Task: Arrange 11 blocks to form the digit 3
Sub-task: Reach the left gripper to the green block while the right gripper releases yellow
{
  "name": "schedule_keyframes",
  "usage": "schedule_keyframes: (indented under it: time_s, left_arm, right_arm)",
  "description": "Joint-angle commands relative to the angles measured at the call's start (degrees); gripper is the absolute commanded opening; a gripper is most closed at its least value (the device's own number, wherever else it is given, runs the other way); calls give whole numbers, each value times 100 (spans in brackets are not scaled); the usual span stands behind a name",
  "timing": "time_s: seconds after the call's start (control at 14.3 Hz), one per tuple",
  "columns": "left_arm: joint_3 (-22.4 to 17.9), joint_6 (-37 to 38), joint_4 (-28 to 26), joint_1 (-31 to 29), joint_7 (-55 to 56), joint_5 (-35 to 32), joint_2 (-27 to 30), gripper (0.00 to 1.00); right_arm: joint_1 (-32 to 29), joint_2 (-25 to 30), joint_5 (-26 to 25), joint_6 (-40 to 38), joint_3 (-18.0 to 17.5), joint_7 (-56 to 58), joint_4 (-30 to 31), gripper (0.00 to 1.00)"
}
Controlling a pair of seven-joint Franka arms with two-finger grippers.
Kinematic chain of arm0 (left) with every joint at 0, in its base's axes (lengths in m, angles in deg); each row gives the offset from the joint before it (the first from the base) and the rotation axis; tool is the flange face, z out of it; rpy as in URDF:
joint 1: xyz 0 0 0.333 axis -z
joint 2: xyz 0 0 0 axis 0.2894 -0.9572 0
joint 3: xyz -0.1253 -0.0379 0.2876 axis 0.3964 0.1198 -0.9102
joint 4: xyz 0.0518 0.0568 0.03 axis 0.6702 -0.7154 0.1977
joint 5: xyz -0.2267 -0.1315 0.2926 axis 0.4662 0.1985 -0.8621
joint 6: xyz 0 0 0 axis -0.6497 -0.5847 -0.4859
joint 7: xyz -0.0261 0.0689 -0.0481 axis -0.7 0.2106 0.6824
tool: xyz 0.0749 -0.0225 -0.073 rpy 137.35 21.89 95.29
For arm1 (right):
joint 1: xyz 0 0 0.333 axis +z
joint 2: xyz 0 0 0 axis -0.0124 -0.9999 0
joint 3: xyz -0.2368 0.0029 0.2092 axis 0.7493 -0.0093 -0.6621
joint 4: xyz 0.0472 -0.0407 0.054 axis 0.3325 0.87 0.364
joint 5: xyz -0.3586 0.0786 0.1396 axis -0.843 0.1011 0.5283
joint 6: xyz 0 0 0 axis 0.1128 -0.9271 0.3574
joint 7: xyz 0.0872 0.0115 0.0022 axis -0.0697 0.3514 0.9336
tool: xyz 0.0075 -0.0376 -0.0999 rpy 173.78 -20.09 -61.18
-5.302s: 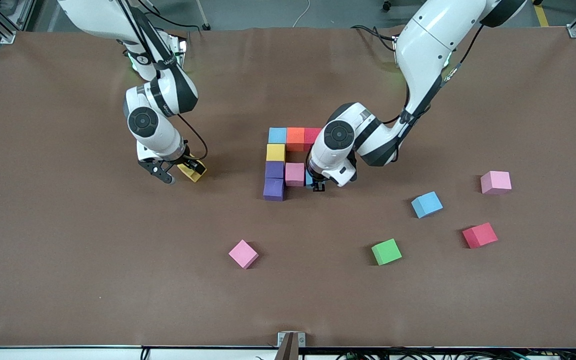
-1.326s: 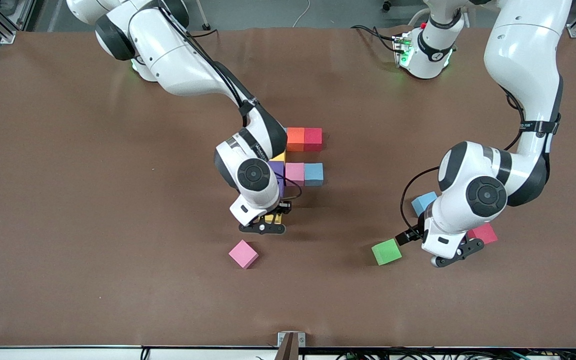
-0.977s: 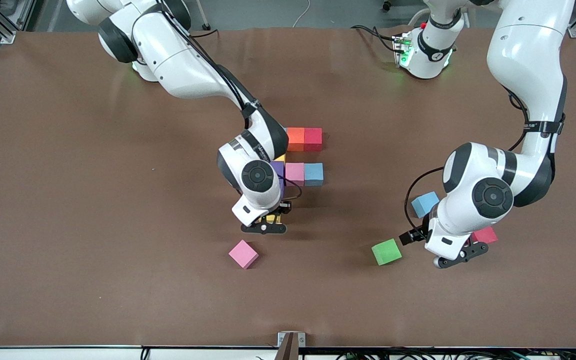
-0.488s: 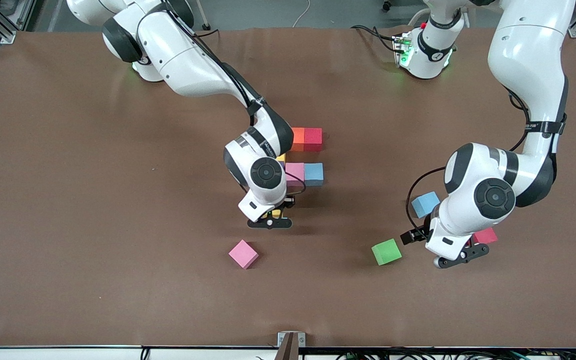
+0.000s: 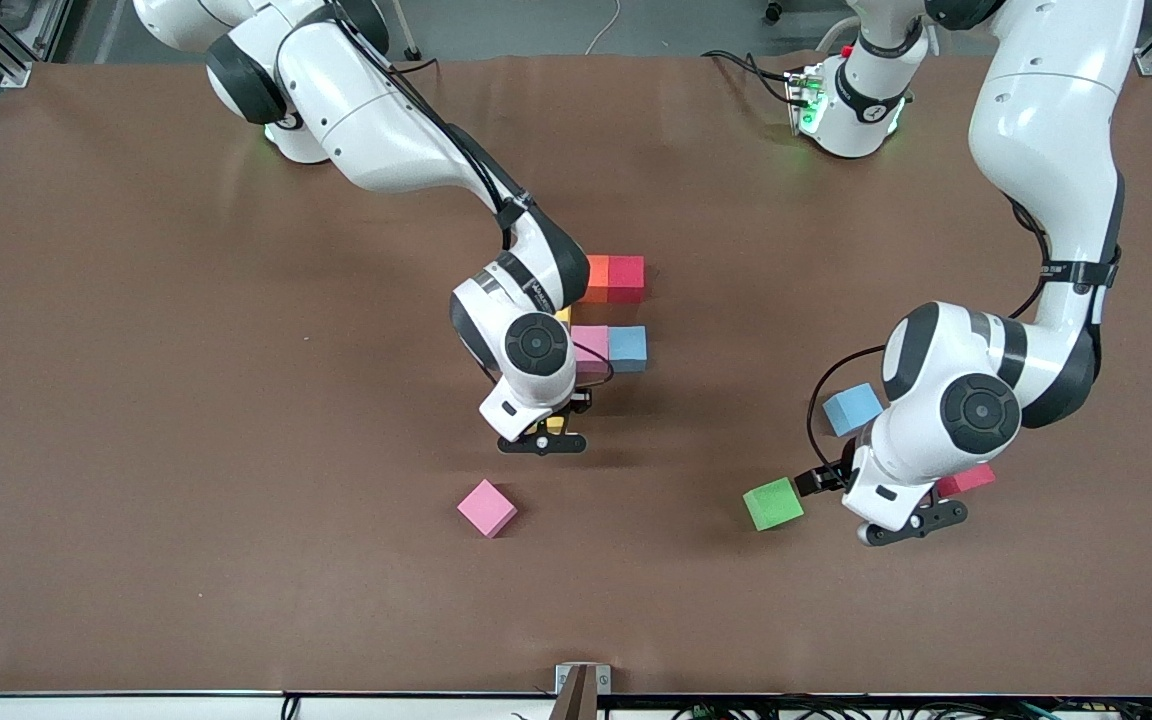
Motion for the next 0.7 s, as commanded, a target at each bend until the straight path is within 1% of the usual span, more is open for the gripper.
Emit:
schedule_keyframes:
  time_s: [0.0, 0.14, 0.35, 0.49, 0.56, 0.63]
  left_arm:
    - [1, 24, 460, 40, -170, -25, -354, 100]
    - [9, 15, 715, 57, 162, -16, -565, 100]
    - [36, -221, 786, 75, 339, 1, -812, 100]
    - [36, -310, 935, 206, 829, -8, -979, 100]
    - [18, -319, 1005, 303, 997, -8, -1040, 100]
    - [10, -319, 1032, 312, 1138, -8, -1093, 100]
  right_arm:
    - [50, -125, -112, -75, 32, -14, -185, 0]
    - [50, -151, -112, -57, 32, -14, -185, 0]
    - [50, -169, -112, -48, 32, -22, -185, 2]
    - [50, -195, -112, -48, 32, -31, -185, 5]
    - [59, -204, -112, -40, 32, -40, -185, 13]
    - [59, -204, -112, -39, 32, -40, -185, 27]
